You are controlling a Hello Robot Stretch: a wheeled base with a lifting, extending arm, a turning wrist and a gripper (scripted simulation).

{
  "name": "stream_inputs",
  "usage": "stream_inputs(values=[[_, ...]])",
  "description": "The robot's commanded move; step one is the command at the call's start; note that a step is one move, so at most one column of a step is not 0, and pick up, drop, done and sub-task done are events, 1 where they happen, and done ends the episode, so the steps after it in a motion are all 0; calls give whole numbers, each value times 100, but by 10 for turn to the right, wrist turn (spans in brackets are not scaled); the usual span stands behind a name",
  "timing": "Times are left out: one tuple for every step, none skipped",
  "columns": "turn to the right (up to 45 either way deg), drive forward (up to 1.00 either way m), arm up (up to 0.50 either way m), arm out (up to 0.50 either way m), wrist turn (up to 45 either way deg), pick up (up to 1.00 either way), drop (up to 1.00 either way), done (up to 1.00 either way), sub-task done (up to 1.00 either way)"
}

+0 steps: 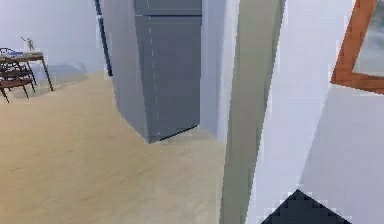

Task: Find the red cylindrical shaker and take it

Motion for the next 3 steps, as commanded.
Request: stream_inputs(values=[[0,45,0,0,0,0,0,0,0],[-330,0,0,0,0,0,0,0,0],[0,25,0,0,0,0,0,0,0]])
